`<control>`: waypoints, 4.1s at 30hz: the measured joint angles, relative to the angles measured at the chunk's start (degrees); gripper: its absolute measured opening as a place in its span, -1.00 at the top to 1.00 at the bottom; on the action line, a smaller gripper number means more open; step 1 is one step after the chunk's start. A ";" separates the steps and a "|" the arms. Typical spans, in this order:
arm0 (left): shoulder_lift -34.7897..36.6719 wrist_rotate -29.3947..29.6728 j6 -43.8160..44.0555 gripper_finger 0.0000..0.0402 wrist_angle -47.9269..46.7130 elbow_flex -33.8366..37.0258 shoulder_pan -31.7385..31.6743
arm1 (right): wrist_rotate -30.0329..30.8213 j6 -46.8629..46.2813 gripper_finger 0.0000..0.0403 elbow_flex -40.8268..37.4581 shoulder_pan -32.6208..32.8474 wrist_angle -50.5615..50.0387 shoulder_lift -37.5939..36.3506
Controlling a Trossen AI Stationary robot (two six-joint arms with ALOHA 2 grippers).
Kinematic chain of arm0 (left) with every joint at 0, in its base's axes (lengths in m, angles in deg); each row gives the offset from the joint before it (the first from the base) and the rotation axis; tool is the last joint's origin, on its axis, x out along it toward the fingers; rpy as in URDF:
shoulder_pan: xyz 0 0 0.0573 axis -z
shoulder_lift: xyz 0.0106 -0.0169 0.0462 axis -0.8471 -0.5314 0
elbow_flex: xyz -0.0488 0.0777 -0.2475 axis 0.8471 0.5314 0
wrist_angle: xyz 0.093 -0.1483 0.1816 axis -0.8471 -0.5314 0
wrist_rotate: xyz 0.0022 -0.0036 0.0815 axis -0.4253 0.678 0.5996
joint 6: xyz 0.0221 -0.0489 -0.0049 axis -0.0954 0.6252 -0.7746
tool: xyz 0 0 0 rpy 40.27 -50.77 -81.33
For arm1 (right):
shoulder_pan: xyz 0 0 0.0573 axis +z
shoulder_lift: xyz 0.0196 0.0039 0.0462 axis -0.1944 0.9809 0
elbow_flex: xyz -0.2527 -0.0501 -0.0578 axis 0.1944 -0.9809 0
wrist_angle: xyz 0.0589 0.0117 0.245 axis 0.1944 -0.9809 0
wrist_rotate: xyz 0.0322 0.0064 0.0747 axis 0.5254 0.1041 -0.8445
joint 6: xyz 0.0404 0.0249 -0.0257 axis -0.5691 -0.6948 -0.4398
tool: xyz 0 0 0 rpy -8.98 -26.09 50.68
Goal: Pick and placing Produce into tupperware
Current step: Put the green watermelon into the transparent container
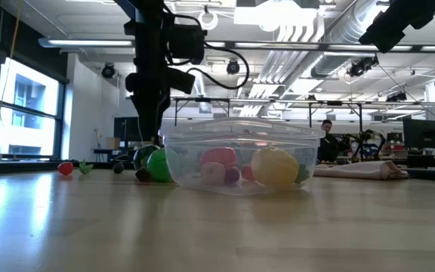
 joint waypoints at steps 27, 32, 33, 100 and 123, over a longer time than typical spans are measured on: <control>-8.42 0.65 -1.42 -0.81 -1.29 0.06 -0.02 | 0.00 0.00 0.48 0.00 0.02 -0.09 -0.01; -8.59 0.69 -1.42 -0.81 -1.73 0.13 -0.07 | 0.00 0.00 0.48 0.00 0.00 -0.11 0.01; -8.59 0.72 -1.42 -0.81 -1.99 0.13 -0.07 | 0.00 0.02 0.48 0.00 0.00 -0.11 0.00; -11.00 2.20 0.01 -0.76 2.63 0.20 -1.20 | 0.00 0.02 0.48 0.00 0.00 -0.13 0.01; -11.21 3.67 -0.37 -0.49 3.36 0.20 -1.16 | 0.00 0.02 0.48 0.00 0.00 -0.15 0.01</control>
